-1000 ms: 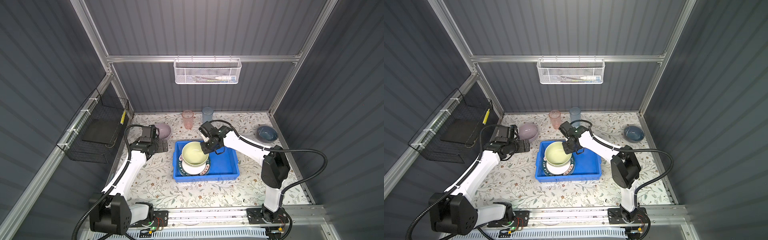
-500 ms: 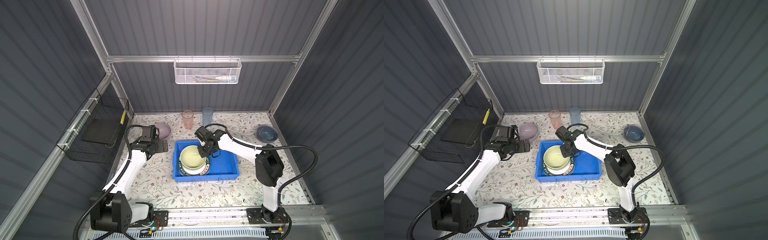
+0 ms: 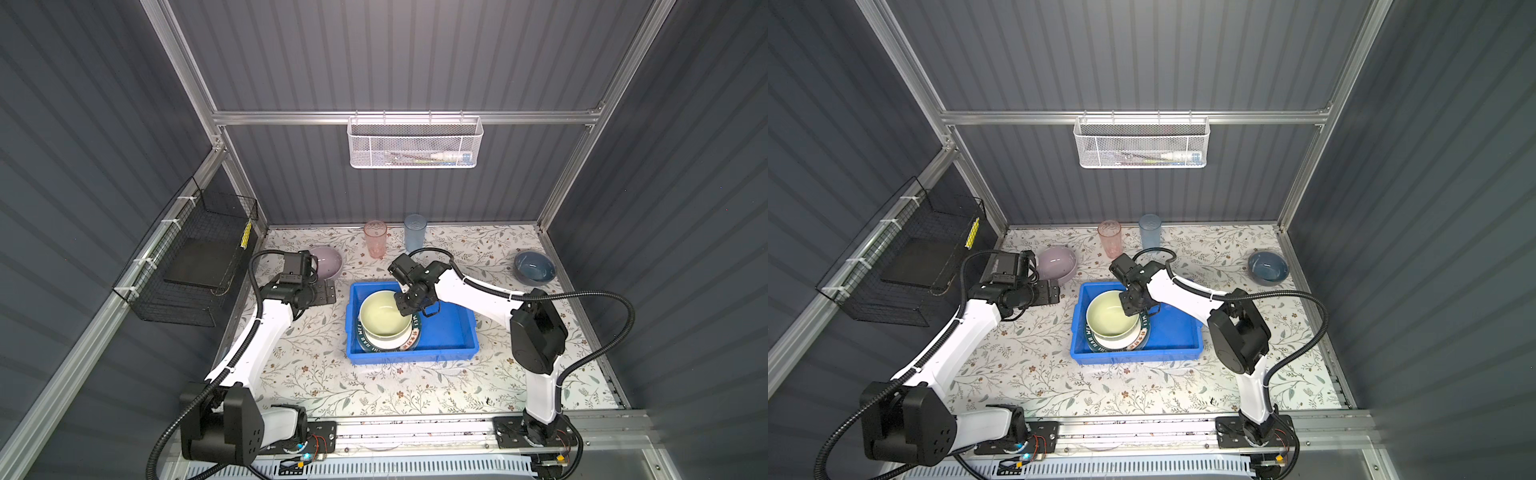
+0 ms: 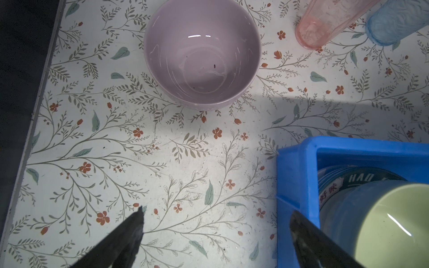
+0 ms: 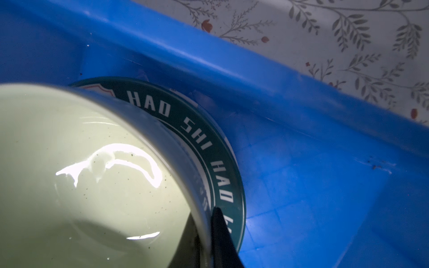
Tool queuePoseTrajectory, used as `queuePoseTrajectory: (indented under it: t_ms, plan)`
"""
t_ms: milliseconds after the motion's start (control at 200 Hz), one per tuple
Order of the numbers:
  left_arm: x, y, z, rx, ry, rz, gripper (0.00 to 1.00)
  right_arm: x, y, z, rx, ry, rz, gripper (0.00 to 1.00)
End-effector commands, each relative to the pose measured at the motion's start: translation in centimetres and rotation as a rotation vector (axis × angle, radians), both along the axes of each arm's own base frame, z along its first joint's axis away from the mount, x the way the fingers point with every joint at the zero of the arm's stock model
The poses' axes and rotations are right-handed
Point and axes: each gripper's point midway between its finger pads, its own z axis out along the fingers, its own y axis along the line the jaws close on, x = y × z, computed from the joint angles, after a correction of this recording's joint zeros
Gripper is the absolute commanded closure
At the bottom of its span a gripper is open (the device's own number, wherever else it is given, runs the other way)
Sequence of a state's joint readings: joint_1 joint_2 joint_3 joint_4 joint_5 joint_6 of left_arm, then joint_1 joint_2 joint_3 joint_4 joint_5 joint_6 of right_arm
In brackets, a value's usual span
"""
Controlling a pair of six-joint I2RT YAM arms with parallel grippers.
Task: Place the mixed dishes into the plastic bin
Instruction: 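Lower the pale green bowl onto the bin's plates with the right gripper, then open right gripper and withdraw it while left gripper reaches over pink bowl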
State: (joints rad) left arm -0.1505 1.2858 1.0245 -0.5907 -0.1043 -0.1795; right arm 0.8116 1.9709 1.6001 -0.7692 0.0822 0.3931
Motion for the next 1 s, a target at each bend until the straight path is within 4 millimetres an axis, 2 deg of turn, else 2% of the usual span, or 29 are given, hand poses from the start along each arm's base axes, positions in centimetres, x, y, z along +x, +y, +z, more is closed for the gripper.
queuePoseTrajectory:
  t_ms: [0,125,315,510,620,775,991]
  plan:
    - [-0.3,0.2,-0.1,-0.014,0.023,0.016,0.02,0.0,-0.3,1.2,0.01,-0.034,-0.02,0.91]
    - [-0.3,0.2,-0.1,-0.013,0.023,0.016,0.02,-0.4,-0.4,1.1,0.018,-0.025,-0.02,0.88]
    - [-0.3,0.3,-0.3,-0.01,0.032,0.019,0.02,-0.5,-0.4,1.9,0.039,-0.038,-0.02,0.74]
    - [0.2,0.7,-0.4,0.011,0.035,0.027,0.02,-0.6,-0.7,4.2,0.071,-0.077,-0.015,0.58]
    - [0.9,0.9,-0.4,0.014,0.043,0.04,0.03,-0.9,-1.6,5.9,0.09,-0.12,-0.021,0.49]
    - [2.3,1.0,-0.2,0.015,0.04,0.061,0.03,-2.6,-2.7,8.3,0.166,-0.168,-0.001,0.27]
    - [6.6,2.1,-0.7,0.07,0.08,0.099,0.08,-5.6,-4.0,10.5,0.291,-0.201,0.043,0.17]
